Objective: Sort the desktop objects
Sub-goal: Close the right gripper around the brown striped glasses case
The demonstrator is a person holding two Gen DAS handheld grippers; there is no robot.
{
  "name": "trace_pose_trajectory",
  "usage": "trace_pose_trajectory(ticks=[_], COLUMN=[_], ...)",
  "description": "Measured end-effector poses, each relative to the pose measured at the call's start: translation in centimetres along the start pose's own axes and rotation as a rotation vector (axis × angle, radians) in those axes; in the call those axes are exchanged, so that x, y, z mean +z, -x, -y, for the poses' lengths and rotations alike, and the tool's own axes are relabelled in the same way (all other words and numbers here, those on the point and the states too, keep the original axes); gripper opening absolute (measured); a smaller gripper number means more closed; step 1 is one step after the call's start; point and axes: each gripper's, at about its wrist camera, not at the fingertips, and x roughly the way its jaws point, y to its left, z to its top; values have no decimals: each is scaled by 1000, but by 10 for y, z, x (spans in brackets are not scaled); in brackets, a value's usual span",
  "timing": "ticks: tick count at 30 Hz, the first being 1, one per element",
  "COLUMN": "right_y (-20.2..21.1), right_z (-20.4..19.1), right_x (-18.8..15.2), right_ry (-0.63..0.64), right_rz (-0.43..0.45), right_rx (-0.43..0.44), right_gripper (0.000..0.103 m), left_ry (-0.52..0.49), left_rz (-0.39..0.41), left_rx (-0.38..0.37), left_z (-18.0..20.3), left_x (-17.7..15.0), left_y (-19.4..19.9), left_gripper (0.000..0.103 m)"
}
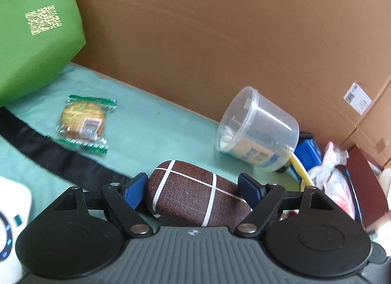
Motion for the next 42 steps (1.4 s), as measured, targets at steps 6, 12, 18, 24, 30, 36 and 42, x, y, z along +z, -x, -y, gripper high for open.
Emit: trace_pose_trajectory(ticks=[6,12,18,24,30,36,42], right_y=[31,68,91,81,55,73,72], right_z=[-18,-18,-10,-4,-5,-9,-9], right_x=[-23,-44,-55,-46,-41,-51,-46], right_ry=[-25,-46,5,76,106,60,24], right_rz=[-15,-31,-17,5,-32,-68,-67], right_rx=[29,22,-15,73,95,99,14], right_gripper=[71,71,71,72,69,59,65], left_ry=[-37,-83,47,87,34,-67,-91], left_rz=[-31,-57,-82,-119,-132,-147,-159], left_rx=[-27,-69,1,-25,-51,-97,-107], left_z=[11,34,27,27,48,86,89], left_x=[-21,-44,-53,-66,-63,-60,-59], left_y=[16,26,45,66,47,21,17], left_gripper=[83,83,85,86,78,70,75])
